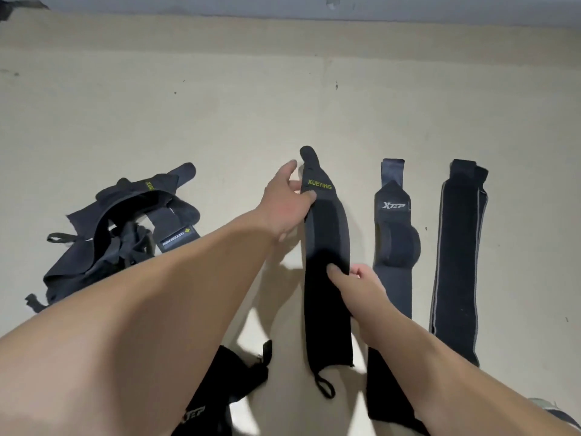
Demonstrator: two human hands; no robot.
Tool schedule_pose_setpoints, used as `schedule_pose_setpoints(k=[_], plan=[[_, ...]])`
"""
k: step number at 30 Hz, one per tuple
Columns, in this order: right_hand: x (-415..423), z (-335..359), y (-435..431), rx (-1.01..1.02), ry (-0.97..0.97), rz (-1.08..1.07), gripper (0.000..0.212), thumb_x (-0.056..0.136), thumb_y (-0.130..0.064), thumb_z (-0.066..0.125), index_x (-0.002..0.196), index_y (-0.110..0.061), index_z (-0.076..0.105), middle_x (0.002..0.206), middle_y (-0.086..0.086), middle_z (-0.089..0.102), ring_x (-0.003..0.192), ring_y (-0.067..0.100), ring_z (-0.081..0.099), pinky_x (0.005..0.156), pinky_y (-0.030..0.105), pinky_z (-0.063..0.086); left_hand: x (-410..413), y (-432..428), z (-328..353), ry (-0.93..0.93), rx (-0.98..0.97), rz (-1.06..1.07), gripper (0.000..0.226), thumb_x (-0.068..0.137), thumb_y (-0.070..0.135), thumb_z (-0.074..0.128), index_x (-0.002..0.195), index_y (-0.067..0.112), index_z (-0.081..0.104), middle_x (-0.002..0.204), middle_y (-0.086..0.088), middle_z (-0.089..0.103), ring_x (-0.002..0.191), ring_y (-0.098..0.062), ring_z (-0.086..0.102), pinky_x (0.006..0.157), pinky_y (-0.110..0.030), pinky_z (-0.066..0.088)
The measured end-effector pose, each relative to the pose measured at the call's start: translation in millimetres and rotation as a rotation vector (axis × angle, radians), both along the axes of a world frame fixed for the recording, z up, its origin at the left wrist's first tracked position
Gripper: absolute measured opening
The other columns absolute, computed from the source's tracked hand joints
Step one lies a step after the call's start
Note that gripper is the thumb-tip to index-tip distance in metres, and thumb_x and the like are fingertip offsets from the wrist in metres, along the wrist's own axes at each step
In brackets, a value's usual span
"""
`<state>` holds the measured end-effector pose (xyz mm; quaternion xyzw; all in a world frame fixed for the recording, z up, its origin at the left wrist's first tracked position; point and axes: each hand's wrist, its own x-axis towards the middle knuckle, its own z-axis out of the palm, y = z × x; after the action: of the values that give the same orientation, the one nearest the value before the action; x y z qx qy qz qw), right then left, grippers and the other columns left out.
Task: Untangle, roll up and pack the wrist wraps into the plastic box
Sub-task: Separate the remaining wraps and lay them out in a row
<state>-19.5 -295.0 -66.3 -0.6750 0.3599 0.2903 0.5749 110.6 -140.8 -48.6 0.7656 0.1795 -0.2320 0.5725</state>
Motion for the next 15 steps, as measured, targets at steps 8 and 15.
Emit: schedule_pose_setpoints(k=[8, 15], plan=[[13, -22, 0, -0.241, 0.045, 0.213, 0.059, 0.090, -0.031, 0.060, 0.148, -0.029, 0.050, 0.141, 0.003, 0.054, 0.113, 0.025, 0.060, 0.092, 0.041, 0.056, -47, 11, -57, 0.191, 0.223, -0.088, 0.031, 0.085, 0.016, 0.066, 0.116, 0.008, 0.065, 0.114, -0.017, 0.064, 0.102, -0.040, 0.064, 0.091, -0.044, 0.057], [-2, -41, 2, -0.081, 0.155, 0.216, 0.051, 0.098, -0.017, 0.057, 0.149, -0.021, 0.050, 0.116, 0.007, 0.062, 0.083, 0.019, 0.057, 0.058, 0.028, 0.045, -110, -11, -58, 0.280, 0.170, -0.255, 0.060, 0.099, 0.013, 0.062, 0.157, 0.018, 0.045, 0.156, -0.005, 0.050, 0.142, -0.023, 0.049, 0.115, -0.027, 0.039]])
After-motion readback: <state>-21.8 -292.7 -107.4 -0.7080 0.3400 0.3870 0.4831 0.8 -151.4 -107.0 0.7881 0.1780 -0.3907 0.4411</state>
